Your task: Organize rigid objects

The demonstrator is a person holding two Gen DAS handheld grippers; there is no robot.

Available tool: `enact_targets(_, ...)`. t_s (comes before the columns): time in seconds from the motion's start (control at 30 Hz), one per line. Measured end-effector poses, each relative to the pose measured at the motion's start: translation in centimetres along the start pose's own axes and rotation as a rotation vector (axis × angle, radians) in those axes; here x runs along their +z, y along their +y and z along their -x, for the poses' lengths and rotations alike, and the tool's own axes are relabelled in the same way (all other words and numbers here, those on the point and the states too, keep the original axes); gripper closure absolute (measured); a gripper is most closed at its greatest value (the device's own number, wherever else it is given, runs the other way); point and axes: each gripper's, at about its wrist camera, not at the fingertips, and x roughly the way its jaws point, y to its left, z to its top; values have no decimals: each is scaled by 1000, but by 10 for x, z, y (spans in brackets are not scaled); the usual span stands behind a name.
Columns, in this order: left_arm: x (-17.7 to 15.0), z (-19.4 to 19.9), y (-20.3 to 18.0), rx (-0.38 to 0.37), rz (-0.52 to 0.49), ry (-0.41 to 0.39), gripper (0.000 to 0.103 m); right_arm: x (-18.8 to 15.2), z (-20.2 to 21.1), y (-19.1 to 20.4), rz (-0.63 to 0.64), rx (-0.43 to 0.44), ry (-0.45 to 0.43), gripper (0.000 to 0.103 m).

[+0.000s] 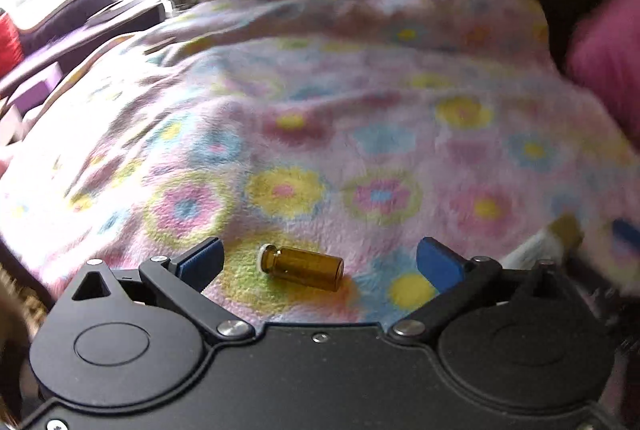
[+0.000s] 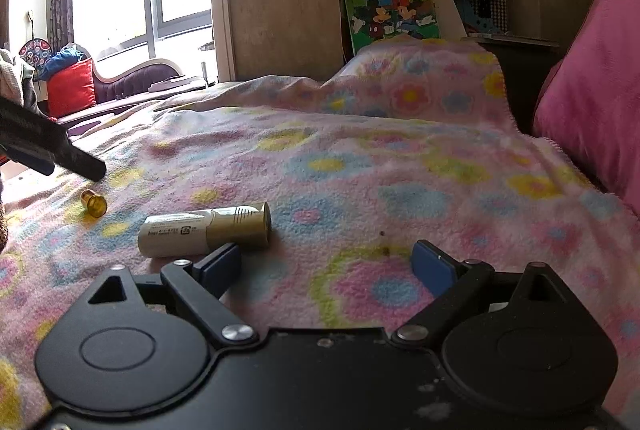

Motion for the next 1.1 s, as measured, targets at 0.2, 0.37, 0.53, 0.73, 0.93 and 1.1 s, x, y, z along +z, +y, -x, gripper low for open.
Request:
enact_targets(0.2,-10,-25,2,-20,-81,44,12,0,0,0,2,-1,1,8)
enact_targets(0.37,-10,-23,18,-130,38,19,51,0,0,1,7,-4,-1,8)
enact_targets(0.53,-18,-12,13,-101,134,6,51,0,-1,2,13,-8,1,8)
enact_targets(0.73,-30,36,1,-12,243,-17,51,4,-2,5,26,-17,19,7)
enact_targets(0.93,-44,112,-6,79,290,-125,51,15,-1,9,55,19,71,4)
enact_targets(1.1,-53,155,6,181,338,-171,51,24,2,29,27,110,107,2)
